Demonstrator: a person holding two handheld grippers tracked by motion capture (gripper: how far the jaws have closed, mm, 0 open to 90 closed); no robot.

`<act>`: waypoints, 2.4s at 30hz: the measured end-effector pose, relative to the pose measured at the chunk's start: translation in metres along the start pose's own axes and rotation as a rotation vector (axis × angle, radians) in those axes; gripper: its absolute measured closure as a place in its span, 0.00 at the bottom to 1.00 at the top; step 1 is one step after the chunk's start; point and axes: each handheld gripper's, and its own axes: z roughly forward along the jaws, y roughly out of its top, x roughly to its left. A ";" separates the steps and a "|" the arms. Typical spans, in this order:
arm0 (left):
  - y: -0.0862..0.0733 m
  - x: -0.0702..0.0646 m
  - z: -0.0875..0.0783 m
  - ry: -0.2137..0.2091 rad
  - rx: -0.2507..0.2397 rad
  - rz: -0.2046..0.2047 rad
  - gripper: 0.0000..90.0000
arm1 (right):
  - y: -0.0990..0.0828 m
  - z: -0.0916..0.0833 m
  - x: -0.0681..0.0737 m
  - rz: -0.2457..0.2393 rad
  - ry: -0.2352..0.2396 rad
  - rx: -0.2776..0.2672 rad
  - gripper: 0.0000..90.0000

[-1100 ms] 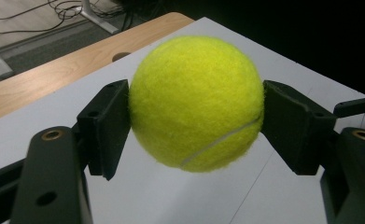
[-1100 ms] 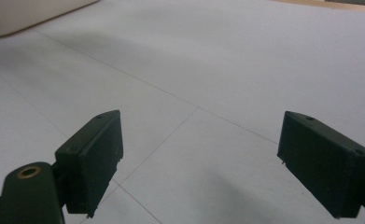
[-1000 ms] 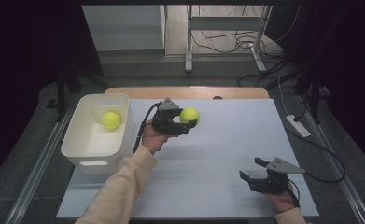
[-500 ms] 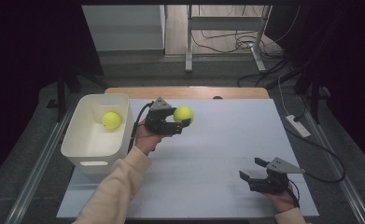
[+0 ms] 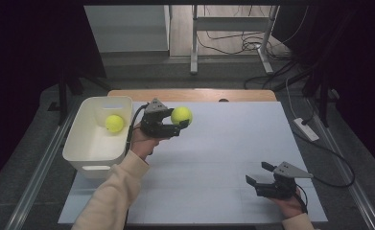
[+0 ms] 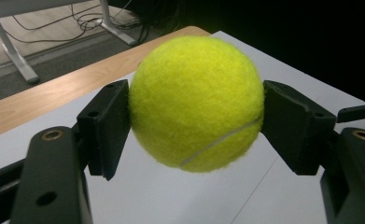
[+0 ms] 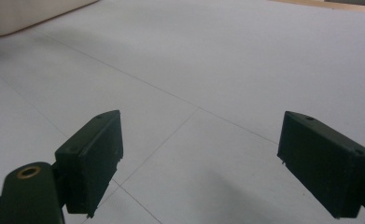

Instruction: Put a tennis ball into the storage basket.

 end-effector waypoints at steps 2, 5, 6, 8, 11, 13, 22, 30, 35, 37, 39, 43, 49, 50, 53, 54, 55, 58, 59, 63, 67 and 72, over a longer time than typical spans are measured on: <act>0.001 0.001 -0.003 0.003 -0.004 0.000 0.31 | 0.000 0.000 0.000 0.002 0.002 -0.001 0.16; 0.002 0.002 -0.006 0.010 -0.007 -0.001 0.31 | 0.000 0.000 0.000 0.003 0.002 0.000 0.16; 0.002 0.003 -0.007 0.010 -0.008 0.000 0.31 | 0.000 0.000 0.000 0.003 0.002 0.000 0.16; 0.002 0.004 -0.009 0.014 -0.010 0.000 0.31 | 0.000 0.000 0.001 0.004 0.002 0.000 0.16; 0.003 0.005 -0.013 0.019 -0.015 0.000 0.31 | 0.000 0.000 0.001 0.004 0.002 -0.001 0.16; 0.003 0.006 -0.014 0.021 -0.015 0.000 0.31 | 0.000 0.000 0.001 0.004 0.002 0.000 0.16; 0.004 0.010 -0.023 0.035 -0.027 -0.007 0.31 | 0.000 0.001 0.001 0.002 0.002 0.001 0.16; 0.005 0.012 -0.028 0.041 -0.037 -0.011 0.31 | 0.000 0.001 0.001 0.003 0.002 0.002 0.16; 0.006 0.013 -0.033 0.040 -0.051 -0.015 0.31 | 0.000 0.001 0.001 0.002 0.002 0.003 0.16; 0.007 0.014 -0.035 0.042 -0.055 -0.018 0.31 | 0.000 0.001 0.001 0.002 0.002 0.002 0.16; 0.007 0.015 -0.037 0.047 -0.056 -0.019 0.31 | 0.000 0.001 0.001 0.002 0.002 0.002 0.16; 0.007 0.017 -0.041 0.056 -0.062 -0.021 0.31 | 0.000 0.001 0.001 0.002 0.002 0.003 0.16; 0.008 0.021 -0.050 0.074 -0.064 -0.016 0.31 | 0.000 0.001 0.001 0.002 0.002 0.003 0.16; 0.008 0.022 -0.052 0.079 -0.067 -0.018 0.31 | 0.000 0.001 0.001 0.000 0.001 0.005 0.16; 0.007 0.025 -0.055 0.088 -0.070 -0.022 0.31 | 0.000 0.001 0.001 0.000 0.001 0.005 0.16; 0.007 0.026 -0.056 0.092 -0.069 -0.023 0.31 | 0.000 0.001 0.001 0.001 0.002 0.004 0.16; 0.006 0.026 -0.057 0.095 -0.069 -0.025 0.31 | 0.000 0.001 0.001 0.000 0.000 0.005 0.16; 0.005 0.029 -0.060 0.107 -0.064 -0.022 0.31 | 0.000 0.001 0.001 0.000 0.000 0.006 0.16; 0.005 0.030 -0.062 0.111 -0.066 -0.024 0.31 | 0.000 0.001 0.001 0.000 0.001 0.006 0.16; 0.003 0.035 -0.067 0.125 -0.068 -0.030 0.31 | 0.000 0.001 0.001 0.000 0.001 0.006 0.16; 0.001 0.039 -0.073 0.137 -0.073 -0.038 0.31 | 0.000 0.001 0.001 0.000 0.000 0.006 0.16; -0.002 0.043 -0.078 0.154 -0.073 -0.044 0.31 | 0.000 0.001 0.001 -0.001 -0.002 0.007 0.16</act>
